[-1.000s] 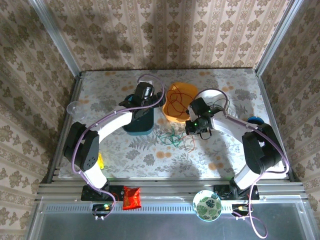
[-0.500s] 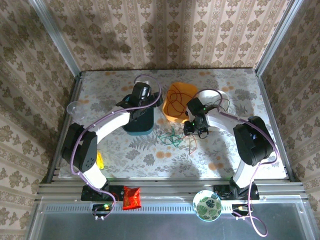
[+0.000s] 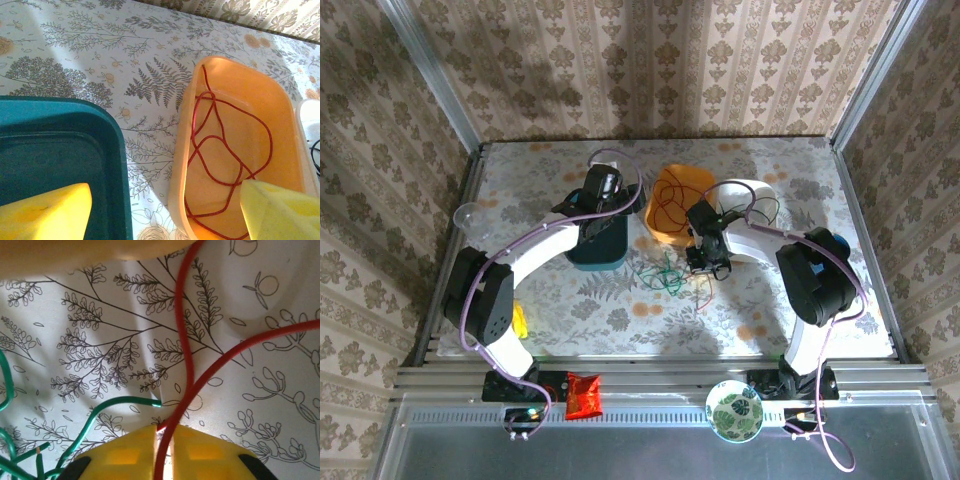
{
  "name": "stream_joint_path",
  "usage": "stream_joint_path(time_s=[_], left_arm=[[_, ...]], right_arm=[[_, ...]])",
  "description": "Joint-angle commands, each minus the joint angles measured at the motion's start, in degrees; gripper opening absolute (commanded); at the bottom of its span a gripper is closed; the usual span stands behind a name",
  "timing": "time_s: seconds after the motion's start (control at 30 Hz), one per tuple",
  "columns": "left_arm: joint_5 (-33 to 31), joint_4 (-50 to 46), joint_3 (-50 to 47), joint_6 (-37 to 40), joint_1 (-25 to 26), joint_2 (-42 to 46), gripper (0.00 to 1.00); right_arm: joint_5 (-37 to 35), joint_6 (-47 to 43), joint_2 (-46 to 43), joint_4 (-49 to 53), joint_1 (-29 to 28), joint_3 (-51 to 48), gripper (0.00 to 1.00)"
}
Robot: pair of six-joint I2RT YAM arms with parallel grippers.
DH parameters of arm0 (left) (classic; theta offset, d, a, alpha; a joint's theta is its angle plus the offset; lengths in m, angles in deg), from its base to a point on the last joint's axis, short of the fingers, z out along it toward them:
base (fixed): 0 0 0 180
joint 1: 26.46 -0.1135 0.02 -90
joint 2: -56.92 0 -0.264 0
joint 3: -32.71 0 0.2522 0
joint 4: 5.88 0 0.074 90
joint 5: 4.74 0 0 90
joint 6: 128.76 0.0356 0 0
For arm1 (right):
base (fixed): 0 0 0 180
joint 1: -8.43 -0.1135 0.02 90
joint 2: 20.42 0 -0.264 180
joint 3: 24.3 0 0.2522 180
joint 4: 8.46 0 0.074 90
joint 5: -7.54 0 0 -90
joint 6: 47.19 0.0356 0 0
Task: Untangle the cables
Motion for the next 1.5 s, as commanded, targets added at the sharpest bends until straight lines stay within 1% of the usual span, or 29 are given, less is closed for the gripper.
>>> stream_joint_path(time_s=[0.0, 0.1, 0.2, 0.3, 0.53, 0.73, 0.87, 0.97, 1.07, 1.13, 1.3, 1.33, 1.4, 1.47], left_arm=[[0.7, -0.2, -0.4, -1.2, -0.2, 1.5, 0.79], [0.9, -0.2, 0.0, -1.2, 0.0, 1.1, 0.79], [1.0, -0.2, 0.3, -1.3, 0.3, 0.8, 0.79], [1.0, -0.2, 0.3, -1.4, 0.5, 0.6, 0.79], [0.8, -0.3, 0.0, -1.5, 0.8, 0.8, 0.80], [0.4, -0.3, -0.1, -1.5, 0.9, 1.0, 0.80], [0.4, -0.6, 0.0, -1.5, 0.9, 1.0, 0.80], [0.3, -0.7, 0.3, -1.3, 1.0, 0.9, 0.80], [0.1, -0.8, 0.6, -1.2, 1.0, 0.8, 0.80], [0.1, -0.8, 0.8, -1.2, 1.0, 0.7, 0.80], [0.3, -0.9, 1.6, -1.0, 1.0, 0.1, 0.80], [0.4, -1.0, 1.8, -0.9, 1.0, 0.0, 0.80], [0.5, -1.1, 2.2, -0.8, 1.0, -0.2, 0.81], [0.6, -1.1, 2.4, -0.8, 1.0, -0.4, 0.81]], right_arm=[[-4.5, 1.6, -0.6, 1.5, -0.2, -1.6, 0.14], [-4.1, 1.2, -2.2, 0.7, -0.2, -1.8, 0.18], [-4.4, 0.6, -3.9, -0.2, -0.2, -1.9, 0.28], [-4.5, 0.2, -5.2, -1.0, -0.2, -1.9, 0.33], [-3.5, -0.7, -4.6, -0.4, -0.2, -0.3, 0.34], [-4.1, -0.4, -1.4, 0.9, -0.2, 1.0, 0.36], [-5.5, 0.0, 0.7, 1.4, -0.5, 1.3, 0.36], [-7.8, 0.8, 1.3, 2.2, -0.9, 1.1, 0.35], [-8.7, 1.5, 1.3, 2.4, -1.2, -0.3, 0.33], [-9.6, 1.7, 1.1, 2.7, -1.5, -1.3, 0.28], [-11.7, 2.6, -0.8, 1.9, -1.5, -4.3, 0.08], [-11.9, 2.8, -1.5, 1.6, -1.5, -4.7, 0.05], [-11.6, 2.3, -3.1, 0.8, -1.5, -5.3, 0.02], [-10.8, 1.8, -5.7, -0.7, -1.5, -6.4, 0.01]])
